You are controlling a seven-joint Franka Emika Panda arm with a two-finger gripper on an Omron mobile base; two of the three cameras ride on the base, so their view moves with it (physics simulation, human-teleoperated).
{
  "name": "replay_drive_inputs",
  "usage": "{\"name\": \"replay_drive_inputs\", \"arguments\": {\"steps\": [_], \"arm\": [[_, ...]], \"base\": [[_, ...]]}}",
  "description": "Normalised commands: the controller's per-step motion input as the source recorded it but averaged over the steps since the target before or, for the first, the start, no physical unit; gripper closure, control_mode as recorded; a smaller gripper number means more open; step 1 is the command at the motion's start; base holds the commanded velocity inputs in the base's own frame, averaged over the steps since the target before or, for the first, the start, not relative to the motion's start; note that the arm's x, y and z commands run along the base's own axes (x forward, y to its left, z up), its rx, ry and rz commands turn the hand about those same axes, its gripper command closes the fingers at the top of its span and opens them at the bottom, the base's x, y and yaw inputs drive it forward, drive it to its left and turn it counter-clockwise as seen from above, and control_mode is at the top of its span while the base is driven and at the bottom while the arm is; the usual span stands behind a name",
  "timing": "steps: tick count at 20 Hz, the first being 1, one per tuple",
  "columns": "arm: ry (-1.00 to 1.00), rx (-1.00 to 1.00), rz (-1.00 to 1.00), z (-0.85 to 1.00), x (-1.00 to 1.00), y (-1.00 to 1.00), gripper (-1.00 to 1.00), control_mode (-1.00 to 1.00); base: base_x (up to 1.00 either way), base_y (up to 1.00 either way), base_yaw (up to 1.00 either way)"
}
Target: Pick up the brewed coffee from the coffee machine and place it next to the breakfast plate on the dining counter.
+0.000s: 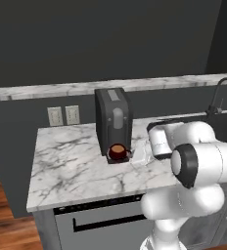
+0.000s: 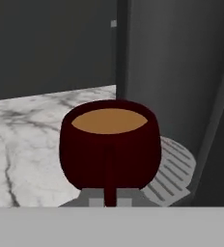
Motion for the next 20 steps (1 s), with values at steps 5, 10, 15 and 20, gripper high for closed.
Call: {"name": "replay_drive_inputs", "arguments": {"steps": [5,10,15,20], "arm": [[0.0,0.0,0.0,0.24,-0.76,-0.42,1.0,-1.0],[0.0,0.01,0.0,0.55,-0.66,-0.61,1.0,-1.0],[0.0,0.05,0.02,0.76,-0.58,-0.52,1.0,-1.0],[-0.02,0.12,0.13,0.72,-0.61,-0.26,1.0,-1.0]], "base": [[0.0,0.0,0.0],[0.0,0.0,0.0],[0.0,0.0,0.0],[0.0,0.0,0.0]]}}
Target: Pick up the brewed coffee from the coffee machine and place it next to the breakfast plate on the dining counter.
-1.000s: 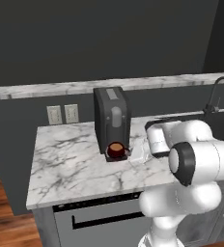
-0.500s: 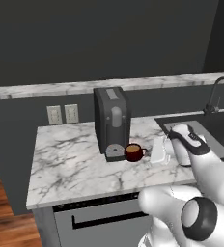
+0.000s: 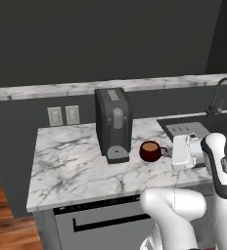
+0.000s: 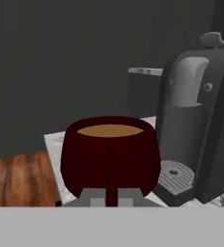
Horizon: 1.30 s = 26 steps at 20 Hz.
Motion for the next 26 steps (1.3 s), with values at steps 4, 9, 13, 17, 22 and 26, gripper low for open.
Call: {"name": "replay_drive_inputs", "arguments": {"steps": [4,9,13,17,22,26], "arm": [[-0.02,0.19,0.18,0.63,-0.34,-0.02,1.0,-1.0],[0.0,0.1,0.15,0.43,-0.12,0.0,1.0,-1.0],[0.02,0.02,0.02,0.17,0.0,-0.1,1.0,-1.0],[0.04,0.0,0.0,0.02,0.04,0.0,1.0,-1.0],[0.01,0.0,0.0,0.0,-0.08,0.0,1.0,1.0],[0.0,0.0,0.0,0.0,0.0,0.0,1.0,1.0]], "base": [[0.0,0.0,0.0],[0.0,0.0,0.0],[0.0,0.0,0.0],[0.0,0.0,0.0],[-0.32,0.1,0.06],[-0.83,0.86,0.35]]}}
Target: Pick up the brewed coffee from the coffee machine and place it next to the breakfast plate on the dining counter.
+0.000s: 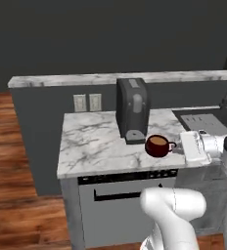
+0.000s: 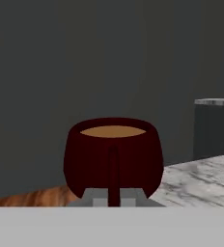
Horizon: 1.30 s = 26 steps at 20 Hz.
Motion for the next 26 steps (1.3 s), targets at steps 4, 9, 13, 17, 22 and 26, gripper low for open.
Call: {"name": "replay_drive_inputs", "arguments": {"steps": [4,9,13,17,22,26], "arm": [[0.0,0.0,0.0,0.0,0.0,0.0,1.0,1.0],[0.0,0.0,0.0,0.0,0.0,0.0,1.0,1.0],[0.0,0.0,0.0,0.0,0.0,0.0,1.0,1.0],[0.0,0.0,0.0,0.0,0.0,0.0,1.0,1.0],[0.0,0.0,0.0,0.0,0.0,0.0,1.0,1.0],[0.0,0.0,0.0,0.0,0.0,0.0,1.0,1.0]], "base": [[-0.19,1.0,0.49],[0.15,1.0,0.5],[0.47,1.0,0.37],[0.71,1.0,0.28],[0.96,1.0,0.18],[1.0,0.95,-0.03]]}}
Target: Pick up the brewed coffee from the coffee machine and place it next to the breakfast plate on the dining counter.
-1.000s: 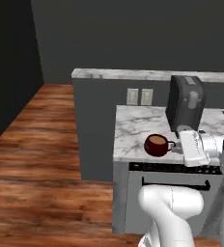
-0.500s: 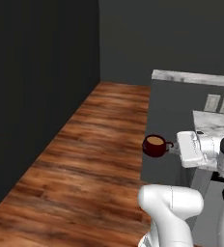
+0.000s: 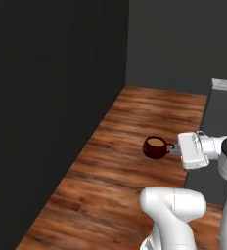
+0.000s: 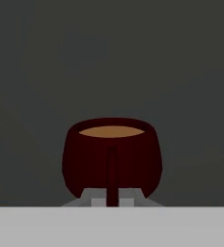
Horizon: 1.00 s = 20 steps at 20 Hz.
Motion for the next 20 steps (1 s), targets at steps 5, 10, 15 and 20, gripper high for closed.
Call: {"name": "replay_drive_inputs", "arguments": {"steps": [5,10,15,20], "arm": [[0.0,0.0,0.0,0.0,0.0,0.0,1.0,1.0],[0.0,0.0,0.0,0.0,0.0,0.0,1.0,1.0],[0.0,0.0,0.0,0.0,0.0,0.0,1.0,1.0],[0.0,0.0,0.0,0.0,0.0,0.0,1.0,1.0]], "base": [[1.0,0.51,-0.28],[0.95,0.15,-0.4],[0.95,0.14,-0.42],[0.98,0.58,-0.4]]}}
